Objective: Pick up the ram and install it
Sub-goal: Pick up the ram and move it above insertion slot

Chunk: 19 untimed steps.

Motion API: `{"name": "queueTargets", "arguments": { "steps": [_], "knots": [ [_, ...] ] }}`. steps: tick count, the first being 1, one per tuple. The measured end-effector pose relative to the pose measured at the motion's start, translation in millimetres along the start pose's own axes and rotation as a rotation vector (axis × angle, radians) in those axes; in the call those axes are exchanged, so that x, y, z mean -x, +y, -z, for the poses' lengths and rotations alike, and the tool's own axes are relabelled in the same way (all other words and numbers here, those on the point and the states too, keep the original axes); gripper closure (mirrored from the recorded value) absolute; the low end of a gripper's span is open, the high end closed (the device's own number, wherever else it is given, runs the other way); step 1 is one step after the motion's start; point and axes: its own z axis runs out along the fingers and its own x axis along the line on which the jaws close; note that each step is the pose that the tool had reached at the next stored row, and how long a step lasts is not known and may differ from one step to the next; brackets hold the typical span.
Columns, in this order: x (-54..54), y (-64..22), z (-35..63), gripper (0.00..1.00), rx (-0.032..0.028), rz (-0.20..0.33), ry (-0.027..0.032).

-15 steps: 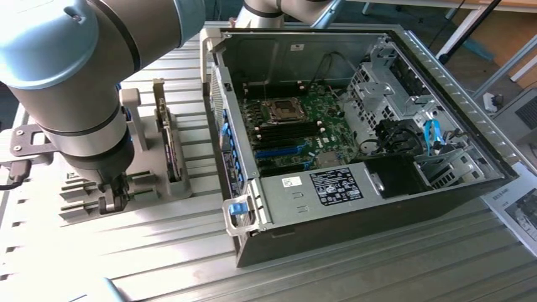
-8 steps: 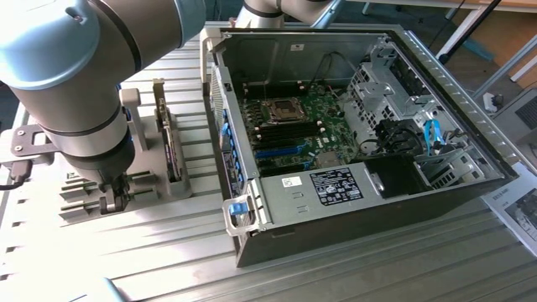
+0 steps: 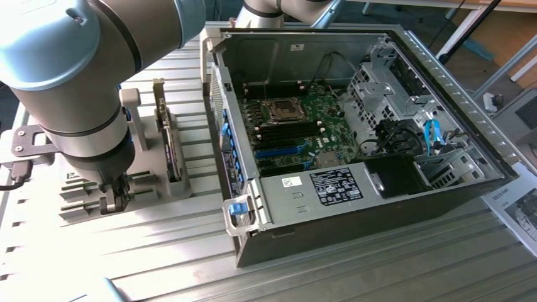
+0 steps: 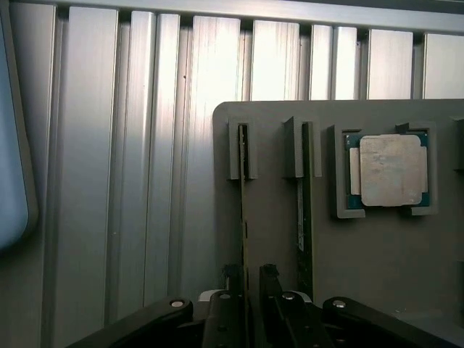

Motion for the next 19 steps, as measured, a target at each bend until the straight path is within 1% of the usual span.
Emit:
{"name": "queueTargets", "arguments": {
  "steps": [4, 5, 6, 7, 19],
  "knots": [
    [0.1, -0.1, -0.1, 0.75, -0.0002, 0.000, -0.0001],
    [0.2, -0.1, -0.1, 0.84, -0.0001, 0.000, 0.0000],
    [0.3, 0.0, 0.0, 0.84, 0.0001, 0.000, 0.0001],
    [0.5, 0.0, 0.0, 0.88, -0.0001, 0.000, 0.0000],
    [0.6, 0.0, 0.0, 0.88, 0.0000, 0.000, 0.0000]
  ]
}}
